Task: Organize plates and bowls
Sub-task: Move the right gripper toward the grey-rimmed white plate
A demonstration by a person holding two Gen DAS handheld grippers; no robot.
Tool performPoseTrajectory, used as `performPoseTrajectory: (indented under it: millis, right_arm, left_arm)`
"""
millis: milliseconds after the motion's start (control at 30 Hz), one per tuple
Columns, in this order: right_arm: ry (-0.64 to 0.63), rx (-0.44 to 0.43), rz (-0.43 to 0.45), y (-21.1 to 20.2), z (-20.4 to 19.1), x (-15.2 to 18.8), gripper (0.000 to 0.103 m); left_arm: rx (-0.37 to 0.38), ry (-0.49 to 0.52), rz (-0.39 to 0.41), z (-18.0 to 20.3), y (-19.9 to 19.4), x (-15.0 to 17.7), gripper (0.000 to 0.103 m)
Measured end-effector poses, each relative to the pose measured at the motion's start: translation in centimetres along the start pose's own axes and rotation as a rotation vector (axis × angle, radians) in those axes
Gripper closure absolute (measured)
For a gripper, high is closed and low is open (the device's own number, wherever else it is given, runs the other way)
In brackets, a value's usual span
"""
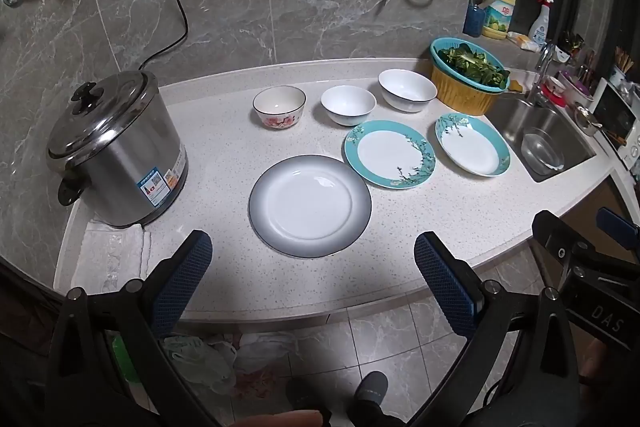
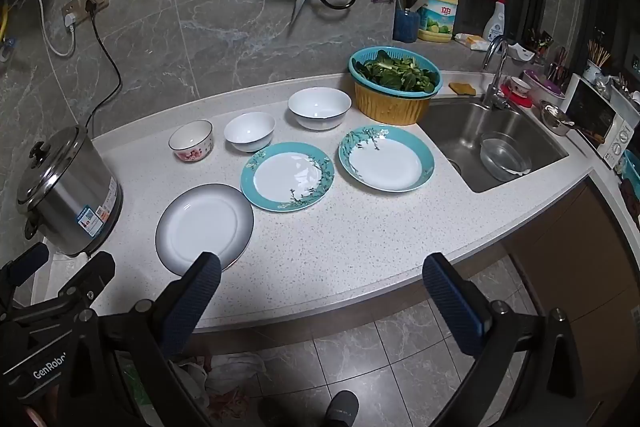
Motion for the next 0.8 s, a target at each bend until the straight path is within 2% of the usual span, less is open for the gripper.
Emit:
performPoseTrajectory:
  millis: [233,433,567,633,733,800]
  right_arm:
    - [0.005,0.005,-0.014,0.7,0.0,0.5,0.0]
    - [-0.018,0.0,-0.053,1.8,-2.2,2.0,0.0]
    - [-0.031,-0.083,-0.077,3.2,-4.6,3.2,0.0]
    - [-0.031,-0.112,-0.093,4.3,-5.2,4.0,0.0]
    - [0.007,-0.166,-0.13,7.0,-5.7,4.7,0.002]
    - [0.053,-0.205,-0.159,9.2,-5.6,4.9,0.002]
  left_arm:
    - [-0.006,0.001,-0.022,-0.2,0.7,0.5,0.0]
    - [-0.024,-0.03,-0.098,-4.2,4.2,2.8,0.0]
    - [0.047,-0.079,-0.158,-8.2,8.2,6.8,0.0]
    - [0.098,-0.159,-0.214,-10.3,10.8,9.1,0.002]
    - [0.164,-0.299,-0.252,-12.5,13.9,11.2,0.002]
    - [0.17,-0.305,-0.262,-13.6,16.2,11.5,0.002]
Point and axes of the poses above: each gripper's, at about its wrist camera, not at the fingertips, and y roughly the way its jaws point, z to its right, x to its underside, the point moved 10 cm from there along y, roughly the way its jaws point, and after that the axes turned 8 degrees about y, right-handed, at the moved point
